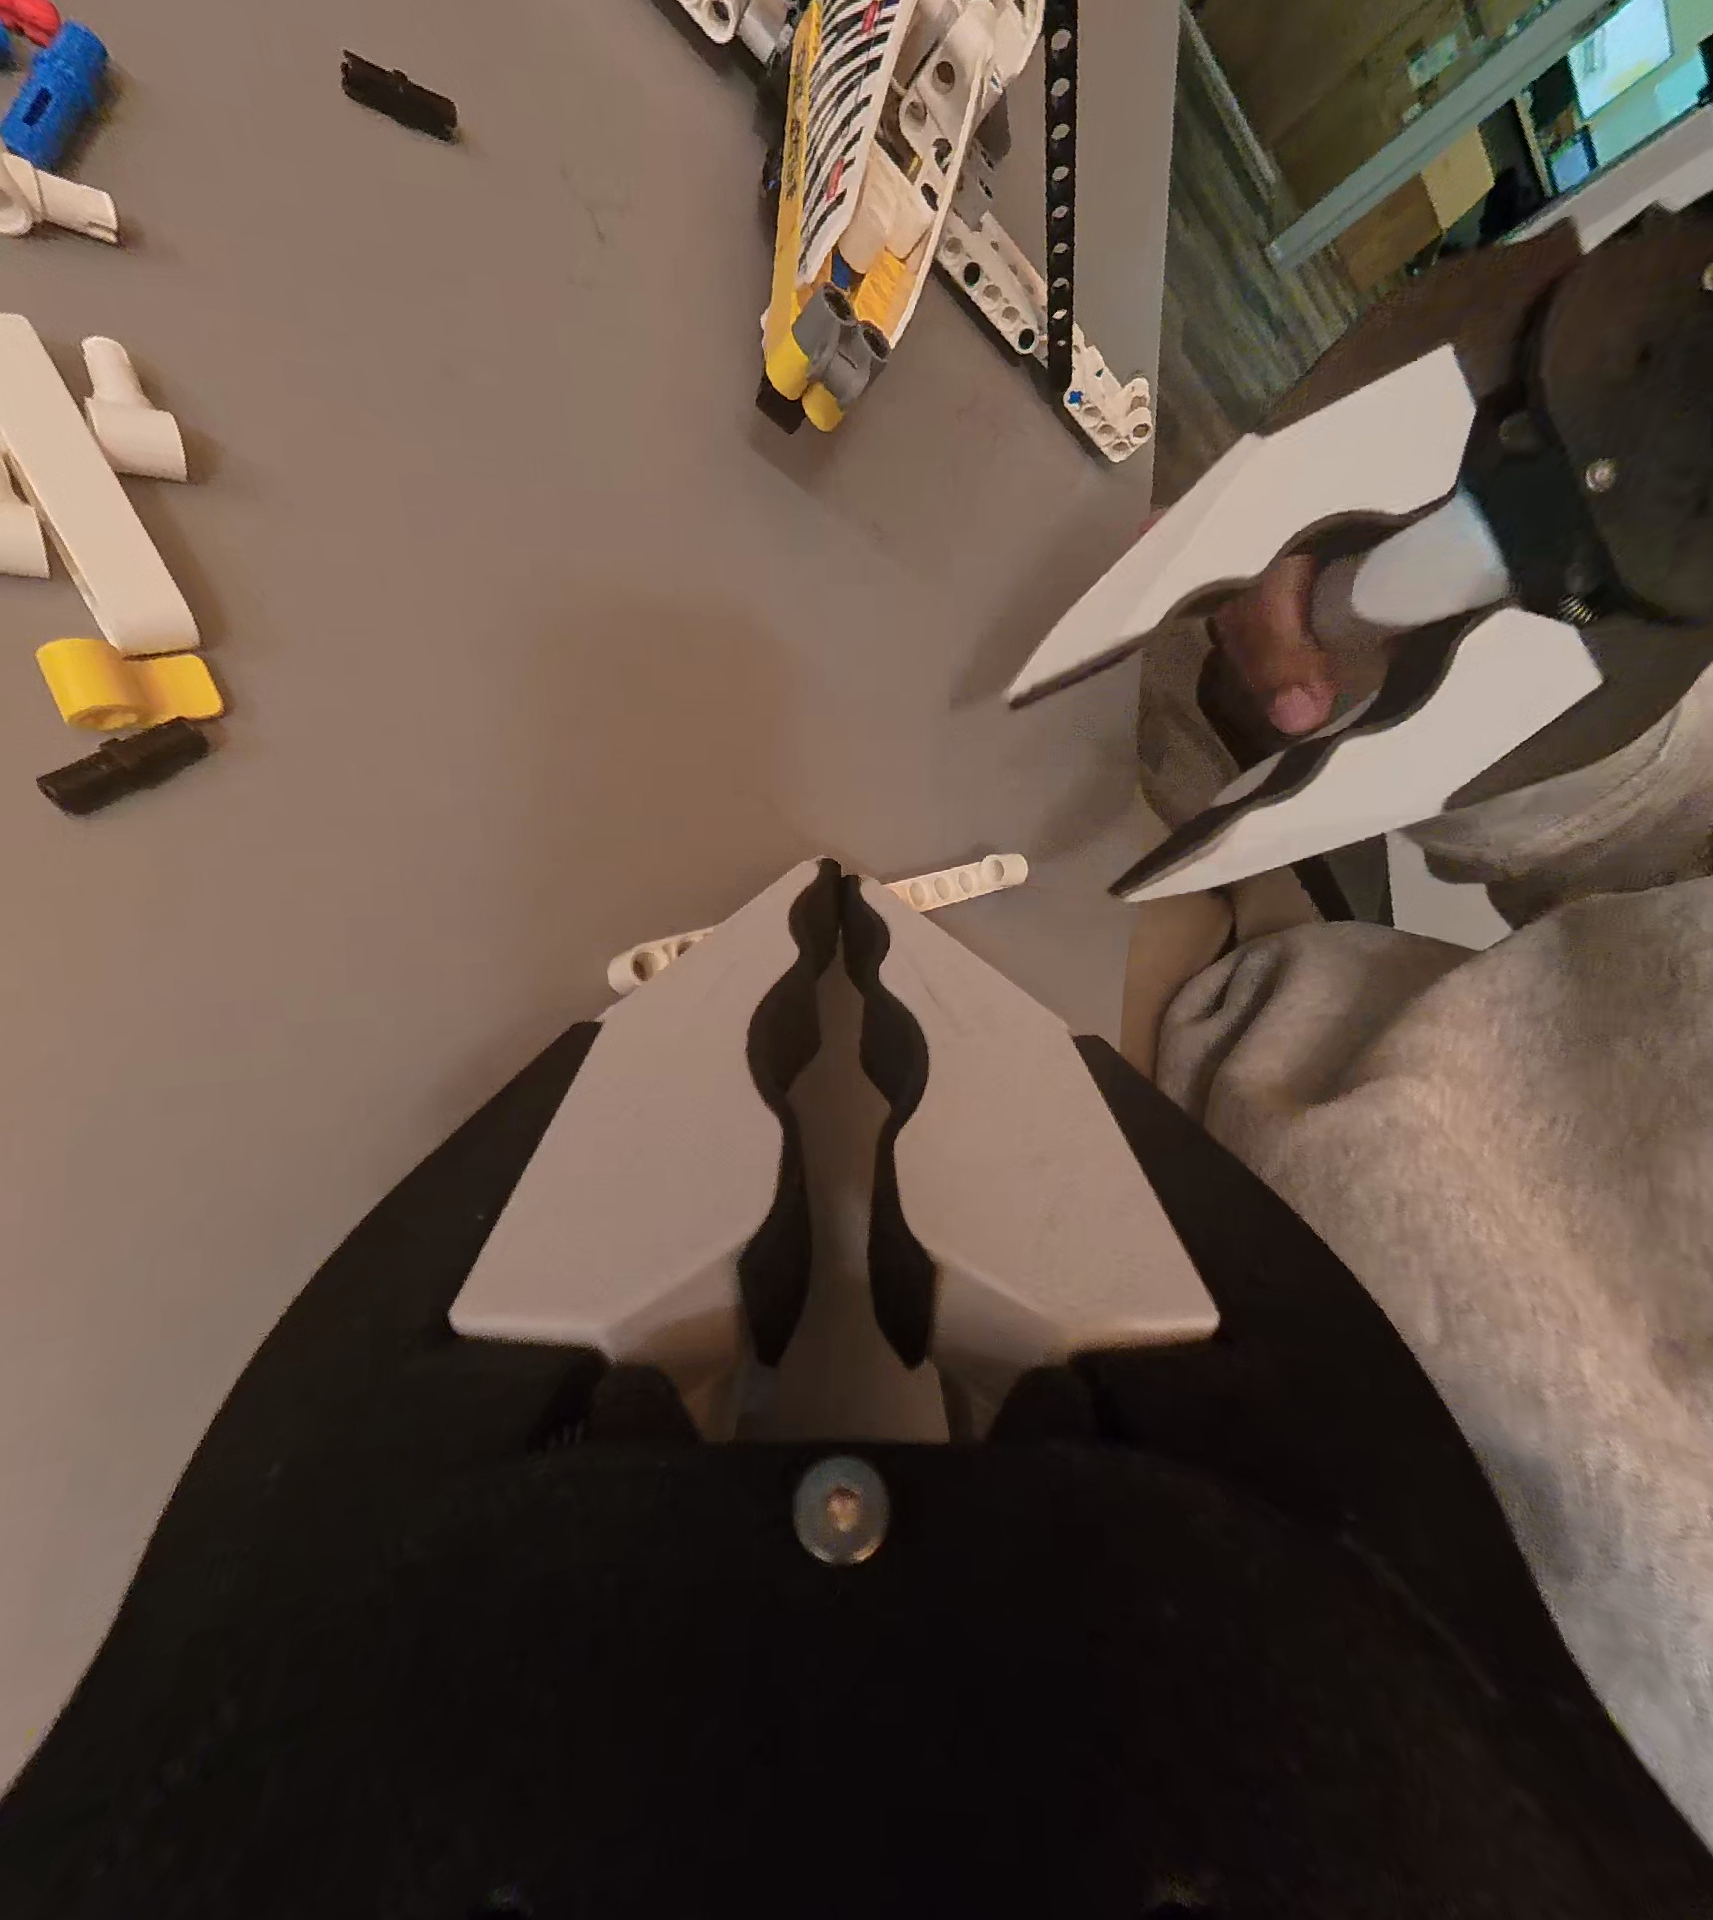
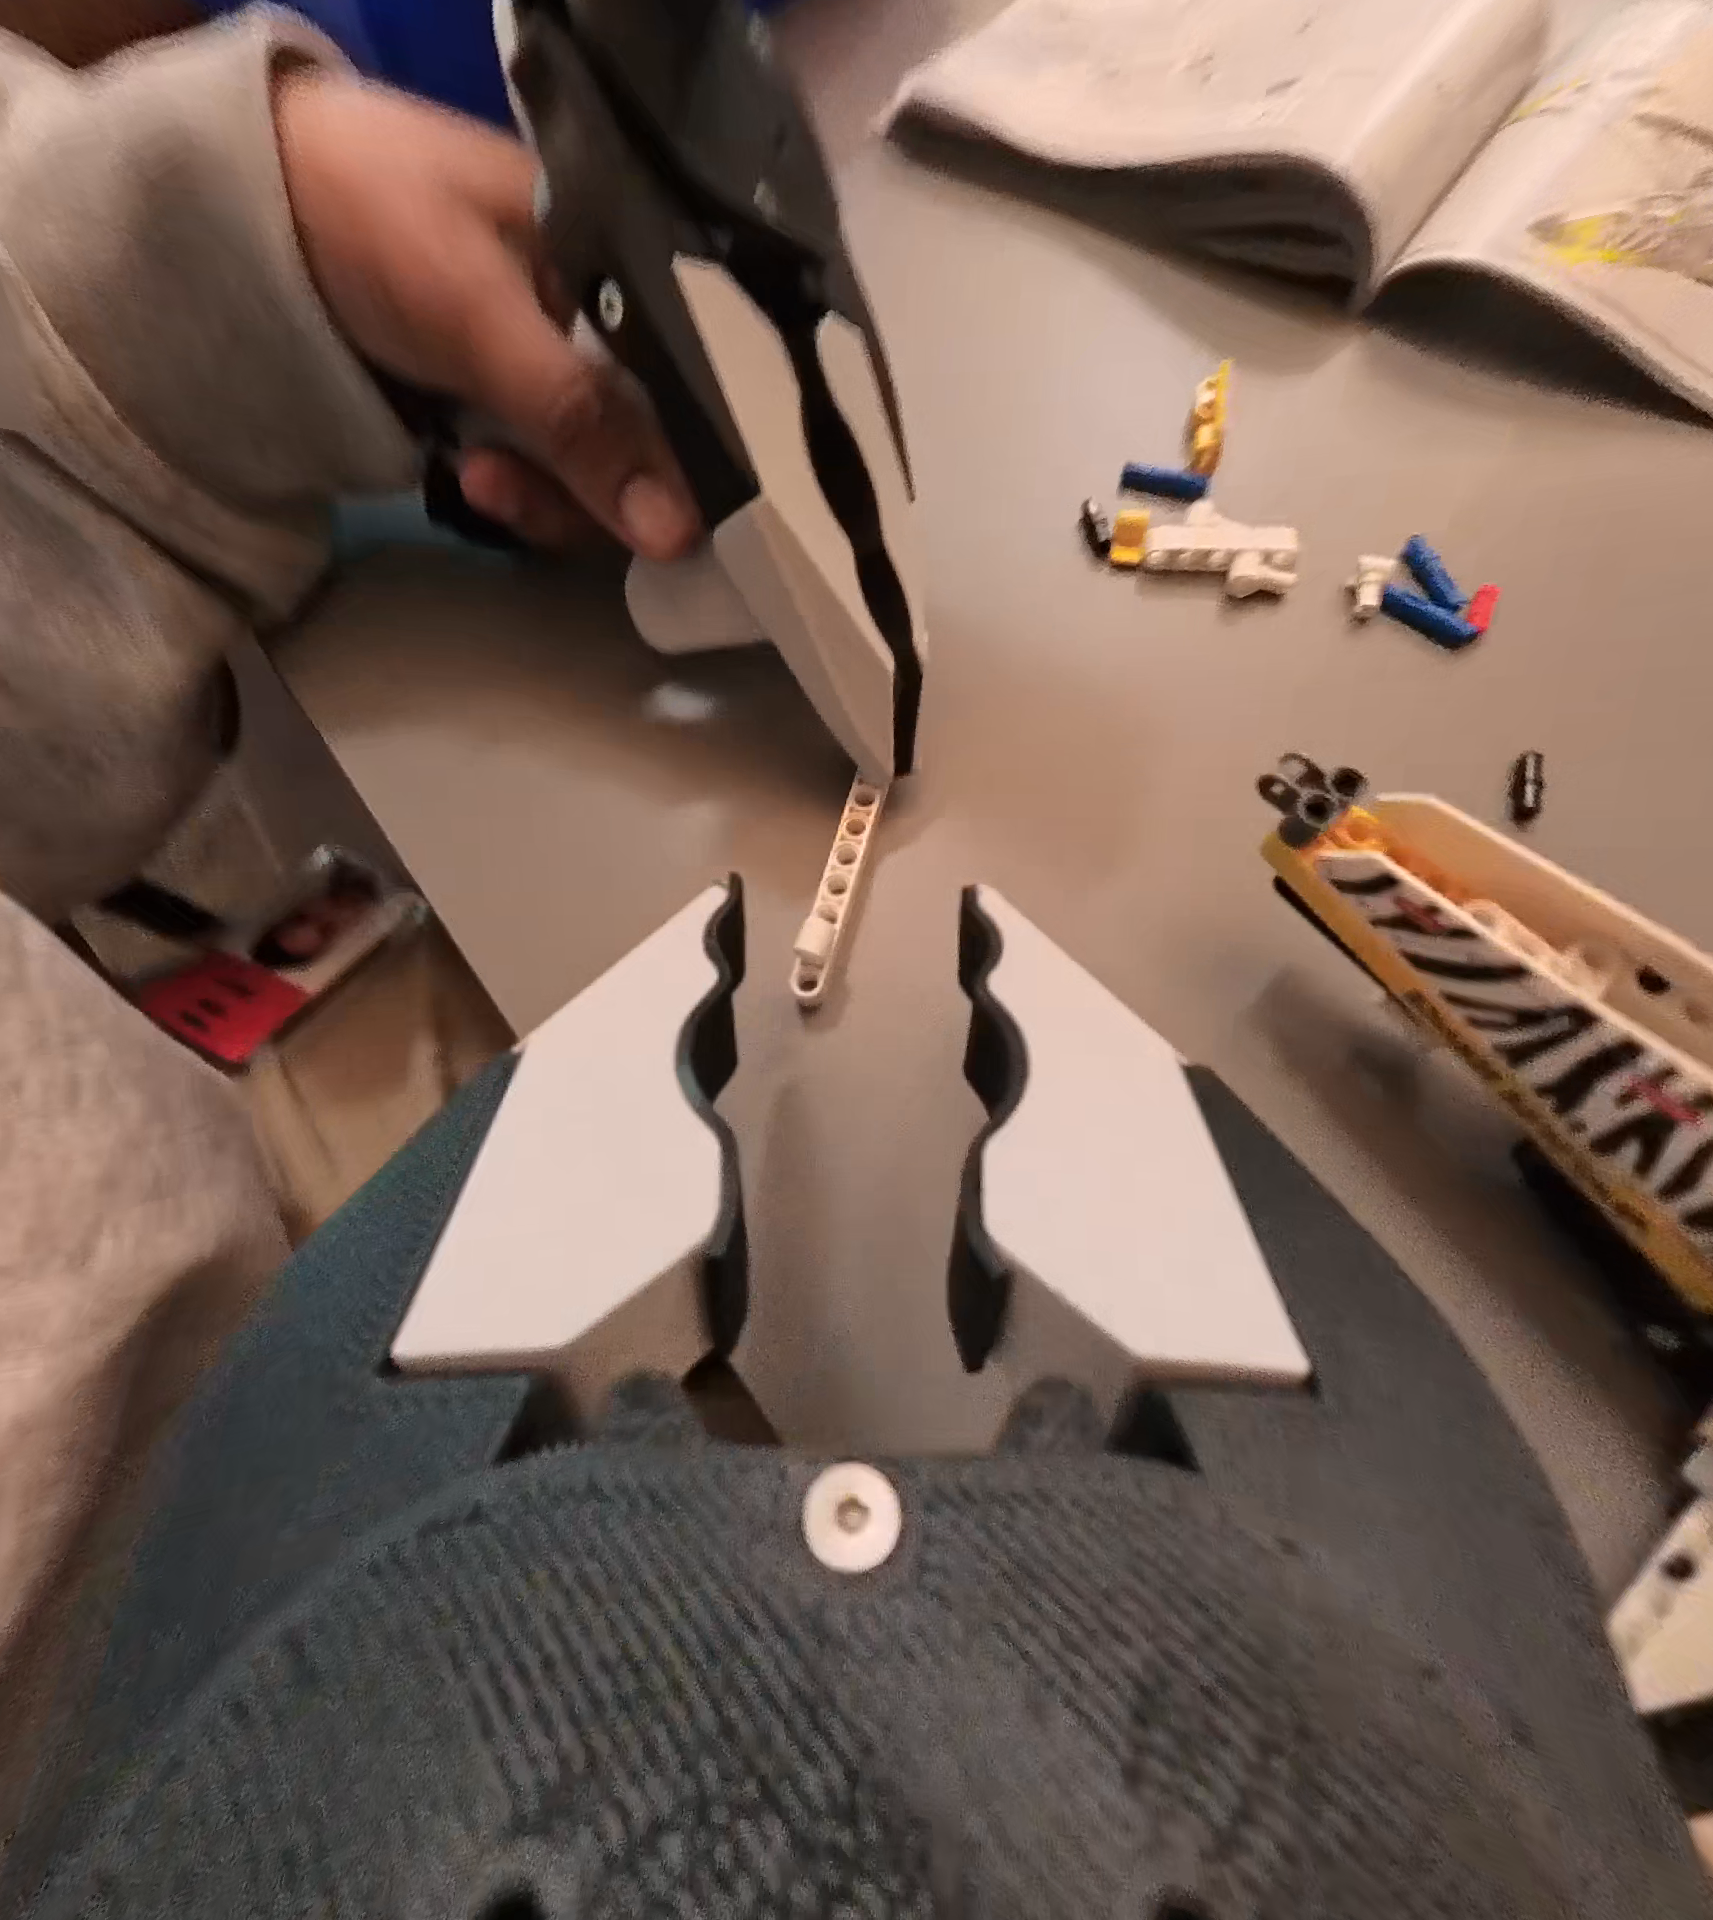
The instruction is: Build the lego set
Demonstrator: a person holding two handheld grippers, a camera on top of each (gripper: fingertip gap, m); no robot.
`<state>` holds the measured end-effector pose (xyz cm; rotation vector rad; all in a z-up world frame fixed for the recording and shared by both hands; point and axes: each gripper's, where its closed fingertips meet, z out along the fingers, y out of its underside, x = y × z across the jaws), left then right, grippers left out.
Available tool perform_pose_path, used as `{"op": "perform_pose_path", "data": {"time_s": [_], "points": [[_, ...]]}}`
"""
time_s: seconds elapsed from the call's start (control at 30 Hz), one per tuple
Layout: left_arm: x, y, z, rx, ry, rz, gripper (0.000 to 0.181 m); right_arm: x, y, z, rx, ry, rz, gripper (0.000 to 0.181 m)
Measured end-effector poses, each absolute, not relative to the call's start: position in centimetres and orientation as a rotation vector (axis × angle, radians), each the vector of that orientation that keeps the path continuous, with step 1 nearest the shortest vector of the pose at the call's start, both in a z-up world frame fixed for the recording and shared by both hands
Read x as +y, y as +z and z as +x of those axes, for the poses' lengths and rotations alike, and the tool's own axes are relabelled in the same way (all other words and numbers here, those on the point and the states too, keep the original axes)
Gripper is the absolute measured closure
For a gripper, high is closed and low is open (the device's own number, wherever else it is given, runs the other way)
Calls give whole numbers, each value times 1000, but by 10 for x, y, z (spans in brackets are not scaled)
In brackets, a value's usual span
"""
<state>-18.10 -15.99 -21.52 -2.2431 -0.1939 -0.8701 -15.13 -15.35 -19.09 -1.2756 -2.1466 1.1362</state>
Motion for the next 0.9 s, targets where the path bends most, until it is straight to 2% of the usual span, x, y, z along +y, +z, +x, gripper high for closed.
{"op": "perform_pose_path", "data": {"time_s": [0.2, 0.4, 0.43, 0.53, 0.7, 0.9], "points": [[-152, -169, -208, -288, -916, -1936, 177, -138, -177, -127, -1858, 1231, -1331, 133], [-154, -166, -309, -618, -269, -1782, 174, -127, -167, -111, -1701, 1144, -1198, 133], [-155, -168, -315, -652, -230, -1782, 181, -127, -165, -110, -1689, 1156, -1181, 133], [-147, -186, -313, -664, -176, -1909, 181, -130, -160, -107, -1665, 1193, -1148, 133], [-120, -189, -290, -493, -126, -2035, 169, -131, -154, -93, -1653, 1230, -1115, 133], [-106, -212, -279, -431, -19, -2228, 171, -117, -157, -80, -1591, 1251, -1162, 135]]}}
